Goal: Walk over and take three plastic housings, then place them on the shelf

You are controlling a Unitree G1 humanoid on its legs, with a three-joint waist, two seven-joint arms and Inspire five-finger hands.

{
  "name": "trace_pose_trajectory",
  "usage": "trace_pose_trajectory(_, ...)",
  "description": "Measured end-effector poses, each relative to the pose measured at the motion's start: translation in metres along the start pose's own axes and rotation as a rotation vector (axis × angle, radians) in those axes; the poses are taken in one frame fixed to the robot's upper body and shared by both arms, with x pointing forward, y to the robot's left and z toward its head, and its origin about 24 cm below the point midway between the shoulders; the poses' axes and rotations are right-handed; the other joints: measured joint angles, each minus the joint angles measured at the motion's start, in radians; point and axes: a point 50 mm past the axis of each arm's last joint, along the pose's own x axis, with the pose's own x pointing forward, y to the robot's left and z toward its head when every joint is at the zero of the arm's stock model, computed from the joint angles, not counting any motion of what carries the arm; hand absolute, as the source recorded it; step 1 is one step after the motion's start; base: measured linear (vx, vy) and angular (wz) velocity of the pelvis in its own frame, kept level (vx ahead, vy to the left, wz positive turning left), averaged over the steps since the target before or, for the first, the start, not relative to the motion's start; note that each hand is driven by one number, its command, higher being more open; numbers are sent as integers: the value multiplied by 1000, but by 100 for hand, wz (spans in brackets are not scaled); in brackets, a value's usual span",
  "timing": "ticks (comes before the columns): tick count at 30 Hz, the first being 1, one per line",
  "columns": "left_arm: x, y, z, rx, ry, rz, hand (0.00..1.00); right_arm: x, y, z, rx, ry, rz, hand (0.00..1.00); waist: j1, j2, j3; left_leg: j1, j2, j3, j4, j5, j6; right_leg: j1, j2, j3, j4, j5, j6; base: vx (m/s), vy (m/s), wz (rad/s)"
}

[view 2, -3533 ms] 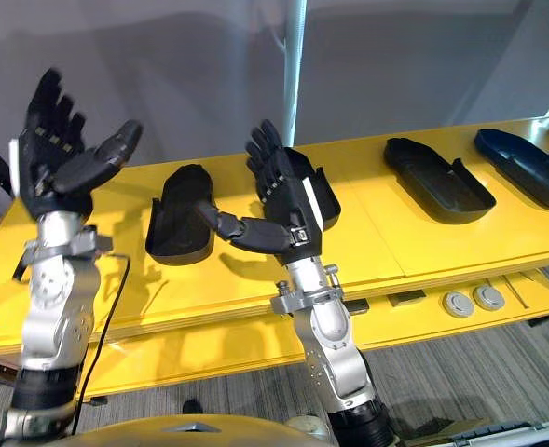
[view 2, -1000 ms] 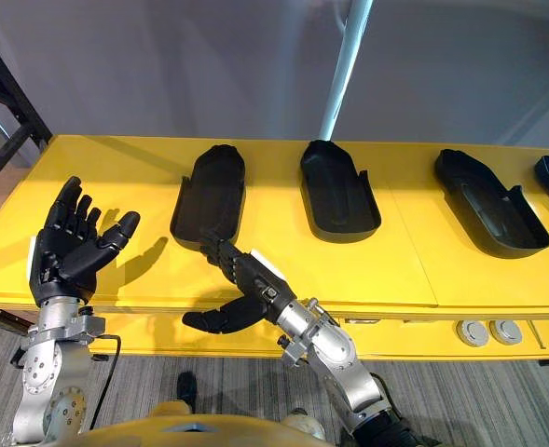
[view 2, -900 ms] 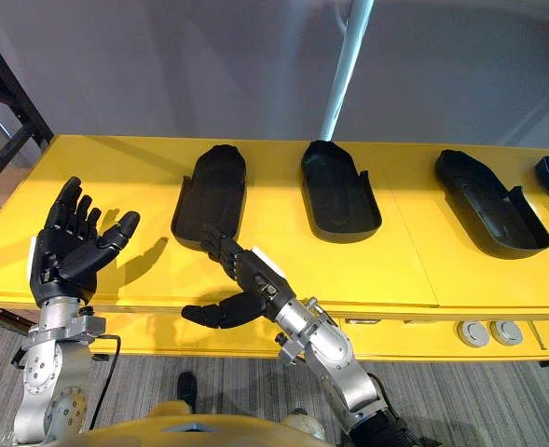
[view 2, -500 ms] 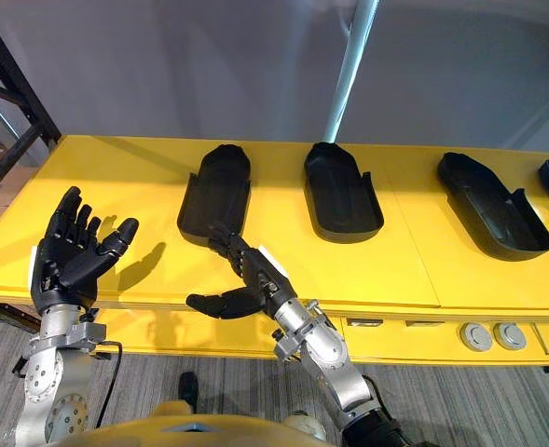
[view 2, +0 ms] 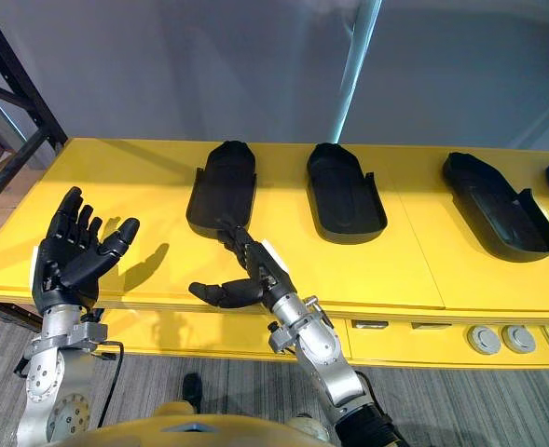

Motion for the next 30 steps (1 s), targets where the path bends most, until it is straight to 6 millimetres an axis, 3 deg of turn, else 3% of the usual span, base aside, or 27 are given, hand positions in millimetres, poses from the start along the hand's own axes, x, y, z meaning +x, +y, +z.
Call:
trace_pose_trajectory(7,0,-1,-1,-2,4,-3,100,2,-1,-1,-4,-1,16,100,0,3,-2,0,0,-1,0,0,0,0,0,-1,0,0,0,0,0,0)
trace_pose_trajectory(13,0,-1,-2,0,7,-17,100,-2,0,3,-8,-12,156,100,0,3,-3,0,0,0,0,3,4,3,0,0,0,2,-2,0,0,0)
trace_pose_trajectory(15,0,0,-2,2,9,-17,100,-5,0,15,-8,-57,231,100,1,3,-3,0,0,1,0,5,5,4,0,0,1,4,-3,0,0,0)
trace_pose_trajectory(19,0,2,0,11,1,-25,100,-12,-8,65,-8,-262,315,100,0,2,-3,5,1,5,0,5,5,7,1,3,2,4,-3,0,0,-1)
trace_pose_trajectory(23,1,6,3,22,-12,-24,100,-17,-29,91,-13,-387,148,100,0,-2,-12,20,3,27,0,-7,-3,2,1,24,-1,1,1,-4,-1,-13)
trace_pose_trajectory(30,2,7,6,26,-24,-37,100,-35,-66,88,-52,-379,-287,100,-23,-1,-16,35,4,62,0,-14,-3,0,2,62,-16,7,6,6,-2,-13)
